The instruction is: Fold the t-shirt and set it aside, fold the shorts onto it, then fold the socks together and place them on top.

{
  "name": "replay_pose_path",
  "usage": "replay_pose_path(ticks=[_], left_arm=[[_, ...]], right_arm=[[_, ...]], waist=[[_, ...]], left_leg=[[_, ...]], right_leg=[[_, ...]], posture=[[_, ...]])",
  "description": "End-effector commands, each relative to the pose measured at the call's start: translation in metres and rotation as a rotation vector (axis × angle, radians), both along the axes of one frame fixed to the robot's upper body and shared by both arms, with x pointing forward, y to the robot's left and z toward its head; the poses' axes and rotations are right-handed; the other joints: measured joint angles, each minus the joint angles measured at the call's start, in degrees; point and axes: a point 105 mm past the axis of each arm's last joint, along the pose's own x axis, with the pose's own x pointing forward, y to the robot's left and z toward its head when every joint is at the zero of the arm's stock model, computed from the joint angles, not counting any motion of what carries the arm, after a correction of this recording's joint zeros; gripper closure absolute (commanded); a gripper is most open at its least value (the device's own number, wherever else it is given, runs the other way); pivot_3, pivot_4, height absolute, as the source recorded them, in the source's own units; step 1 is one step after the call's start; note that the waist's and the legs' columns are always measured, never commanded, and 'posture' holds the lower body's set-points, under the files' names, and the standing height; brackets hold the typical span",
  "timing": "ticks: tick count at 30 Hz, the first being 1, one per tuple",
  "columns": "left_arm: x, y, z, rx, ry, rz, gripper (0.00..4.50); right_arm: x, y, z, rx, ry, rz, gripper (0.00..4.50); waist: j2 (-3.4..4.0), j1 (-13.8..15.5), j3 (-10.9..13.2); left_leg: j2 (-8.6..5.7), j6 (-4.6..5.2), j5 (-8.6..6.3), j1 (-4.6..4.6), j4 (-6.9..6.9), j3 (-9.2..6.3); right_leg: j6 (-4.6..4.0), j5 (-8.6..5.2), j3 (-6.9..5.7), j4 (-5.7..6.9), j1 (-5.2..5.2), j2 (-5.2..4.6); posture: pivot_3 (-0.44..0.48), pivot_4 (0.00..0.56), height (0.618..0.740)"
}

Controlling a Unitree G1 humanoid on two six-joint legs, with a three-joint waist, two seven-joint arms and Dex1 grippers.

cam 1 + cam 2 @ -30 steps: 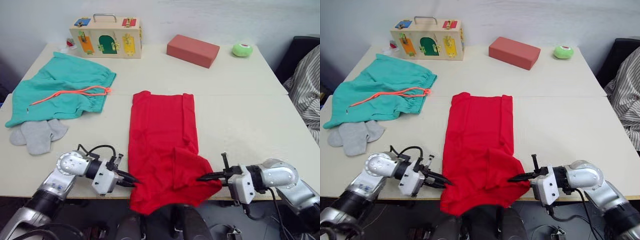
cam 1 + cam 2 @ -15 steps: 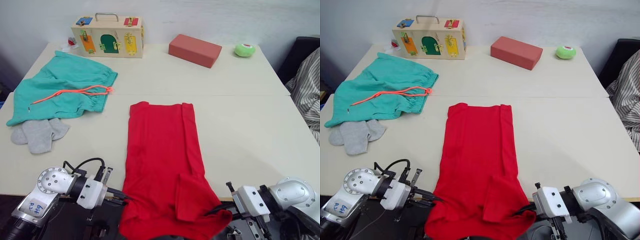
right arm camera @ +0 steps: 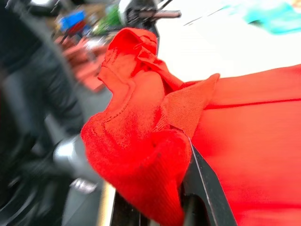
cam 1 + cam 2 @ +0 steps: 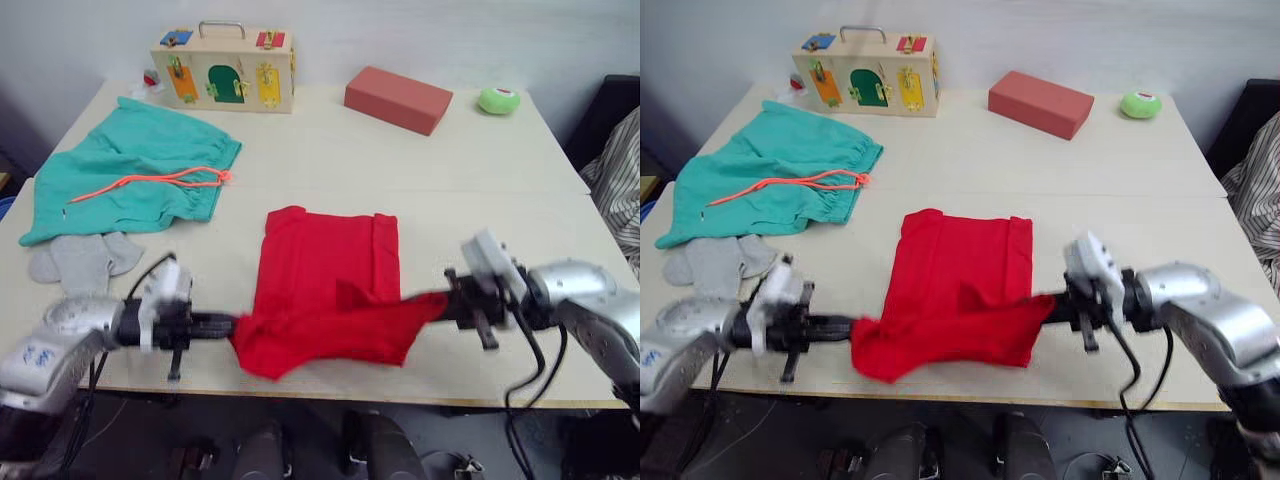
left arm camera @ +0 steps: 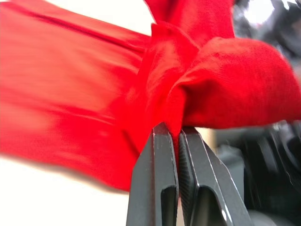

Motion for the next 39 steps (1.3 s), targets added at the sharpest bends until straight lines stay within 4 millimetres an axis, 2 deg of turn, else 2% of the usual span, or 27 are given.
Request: replay_pose_path(ticks=[1,7,10,14,18,22,25,32,39], left_arm=[[0.029,0.005,0.015,-0.108,0.062,0.108,4.46],[0.081,-0.005,0.022,-0.218,0.109,0.222,4.46],[0.097,-0.01,0.022,-0.248,0.103,0.261,4.46],[0.111,-0.011,0.017,-0.257,0.11,0.308,4.46],[0.122,-0.01,0.011,-0.254,0.108,0.371,4.46],[0.123,-0.003,0.026,-0.378,0.083,0.382,4.46],[0.124,0.004,0.029,-0.419,0.086,0.41,4.46],[0.132,0.005,0.004,-0.328,0.113,0.481,4.46],[0.146,0.006,-0.014,-0.272,0.121,0.56,4.46]], right_arm=[[0.034,-0.001,0.004,0.051,0.025,-0.103,4.5],[0.086,0.004,-0.007,0.085,0.021,-0.241,4.5],[0.109,0.004,-0.007,0.111,0.017,-0.317,4.5],[0.129,0.004,-0.007,0.117,0.002,-0.389,4.5],[0.135,0.005,-0.01,0.125,0.003,-0.404,4.5],[0.136,0.008,0.003,0.193,-0.044,-0.365,4.5],[0.14,0.008,0.007,0.213,-0.043,-0.379,4.5],[0.154,0.015,-0.02,0.134,-0.007,-0.468,4.5],[0.171,0.014,-0.032,0.125,0.04,-0.612,4.5]], waist=[[-0.01,0.0,0.0],[-0.01,-0.1,0.0],[-0.01,-0.4,0.0],[-0.01,-1.2,0.0],[-0.01,-1.7,0.0],[-0.01,-2.0,0.0],[-0.01,-2.0,0.0],[-0.01,-2.0,0.0],[-0.01,-2.2,0.0]], left_leg=[[0.0,0.0,0.0,-0.01,0.03,0.05],[0.04,-0.02,0.05,-0.09,0.2,0.24],[0.1,-0.05,0.07,-0.08,0.23,0.37],[0.27,-0.16,0.11,-0.1,0.2,0.44],[0.31,-0.21,0.12,-0.09,0.2,0.45],[0.33,-0.26,0.15,-0.09,0.21,0.53],[0.33,-0.32,0.18,-0.14,0.21,0.59],[0.33,-0.36,0.2,-0.14,0.22,0.61],[0.32,-0.38,0.22,-0.21,0.22,0.72]], right_leg=[[0.01,0.0,0.01,0.01,0.0,0.02],[0.11,0.05,0.14,0.06,-0.07,0.26],[0.16,0.07,0.28,0.11,-0.12,0.41],[0.15,0.08,0.38,0.17,-0.22,0.59],[0.15,0.07,0.43,0.38,-0.24,0.61],[0.14,0.07,0.53,0.53,-0.38,0.61],[0.14,0.07,0.59,0.64,-0.54,0.6],[0.11,0.06,0.64,0.73,-0.57,0.61],[0.11,0.06,0.73,0.82,-0.76,0.61]], posture=[[0.0,0.15,0.74],[0.0,0.15,0.74],[0.0,0.15,0.74],[0.0,0.15,0.74],[0.0,0.15,0.74],[0.0,0.15,0.74],[0.0,0.15,0.74],[0.0,0.15,0.74],[0.0,0.15,0.74]])
